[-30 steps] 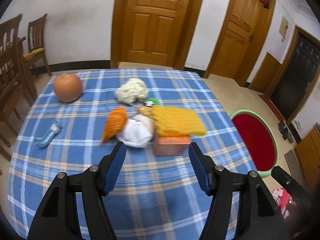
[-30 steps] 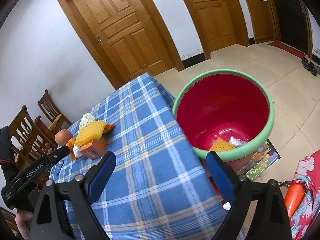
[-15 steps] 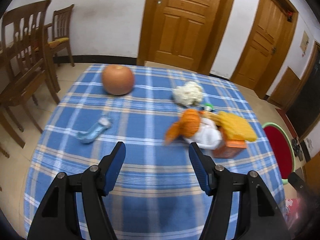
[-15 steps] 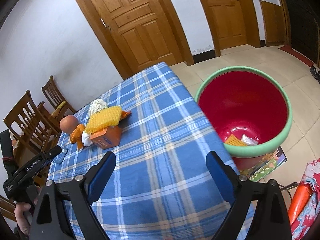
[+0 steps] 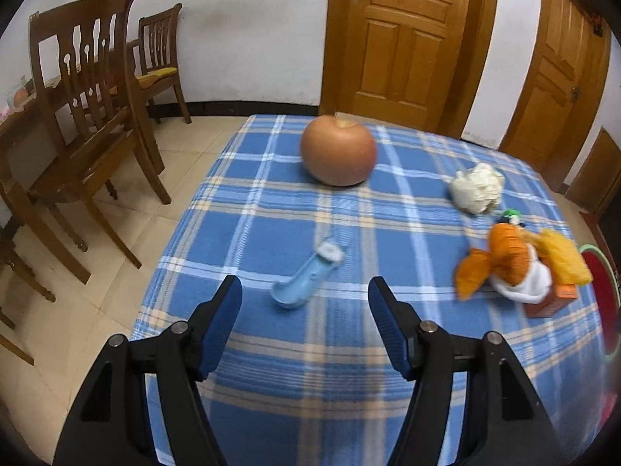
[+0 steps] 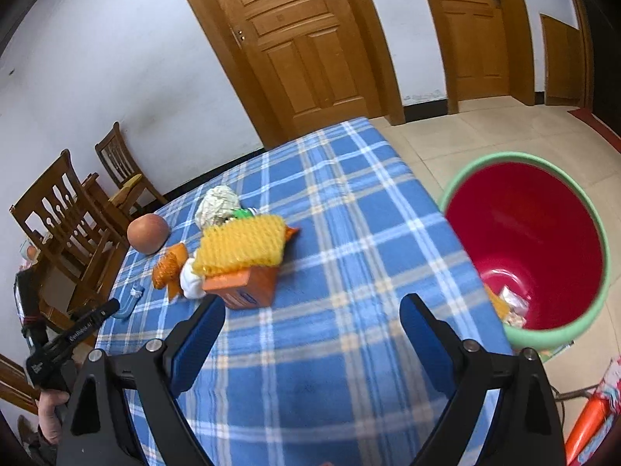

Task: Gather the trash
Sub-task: 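Grasp the blue plastic piece with the left gripper while the right grasps another yellow foam net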

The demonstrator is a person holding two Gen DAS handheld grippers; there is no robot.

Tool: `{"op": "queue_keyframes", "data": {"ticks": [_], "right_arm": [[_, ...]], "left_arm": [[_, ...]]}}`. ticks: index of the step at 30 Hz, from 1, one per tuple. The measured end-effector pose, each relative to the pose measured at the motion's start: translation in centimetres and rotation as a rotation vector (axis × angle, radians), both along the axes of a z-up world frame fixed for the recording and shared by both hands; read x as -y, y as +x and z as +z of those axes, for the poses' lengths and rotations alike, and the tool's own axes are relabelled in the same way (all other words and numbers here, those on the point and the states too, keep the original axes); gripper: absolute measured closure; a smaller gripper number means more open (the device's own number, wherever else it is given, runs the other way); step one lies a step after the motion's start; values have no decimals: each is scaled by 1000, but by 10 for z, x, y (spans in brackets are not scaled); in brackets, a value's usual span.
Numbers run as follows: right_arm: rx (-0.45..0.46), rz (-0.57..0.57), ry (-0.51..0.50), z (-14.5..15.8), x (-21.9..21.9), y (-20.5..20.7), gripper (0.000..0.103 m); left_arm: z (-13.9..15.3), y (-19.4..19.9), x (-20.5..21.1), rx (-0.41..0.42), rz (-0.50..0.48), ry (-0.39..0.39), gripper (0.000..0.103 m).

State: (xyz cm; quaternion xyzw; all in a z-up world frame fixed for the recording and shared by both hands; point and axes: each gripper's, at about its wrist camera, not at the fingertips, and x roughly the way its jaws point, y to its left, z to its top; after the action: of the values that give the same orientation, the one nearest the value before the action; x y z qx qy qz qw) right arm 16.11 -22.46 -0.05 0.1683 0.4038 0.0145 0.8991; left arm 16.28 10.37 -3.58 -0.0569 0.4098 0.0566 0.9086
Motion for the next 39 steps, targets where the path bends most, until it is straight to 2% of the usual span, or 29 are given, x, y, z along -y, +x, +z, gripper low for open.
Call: {"op": "queue_keyframes", "data": {"ticks": [5,10,15,17,20,25,30,33,39], "right_arm": [[-17,24,7,-5,-9,25,10],[-43,45,46,-12,-13,47,18],[-56,71,75,-18,-18,61,25],[-62,80,83,-20,-20,65,27],[-68,84,92,-23,-22,70,29],[-66,96,158,-27,-21,72,52],[-24,111,147,-18,-23,67,84],[-3,115,150,-13,-22,62,89],[45,129,157,-1,-19,46,90]], "left_arm": [[-11,9,-4,-26,-18,-10,36],[-20,16,3,-41,-67,-12,36],[-27,21,5,-53,-83,-29,56],[-29,21,4,-59,-75,-34,69],[-28,19,3,-52,-75,-30,82],[-26,14,2,-45,-75,-65,82],[-15,2,2,-23,-76,-129,82],[-7,-7,4,-10,-84,-176,82],[8,-23,17,19,-116,-220,83]]}}
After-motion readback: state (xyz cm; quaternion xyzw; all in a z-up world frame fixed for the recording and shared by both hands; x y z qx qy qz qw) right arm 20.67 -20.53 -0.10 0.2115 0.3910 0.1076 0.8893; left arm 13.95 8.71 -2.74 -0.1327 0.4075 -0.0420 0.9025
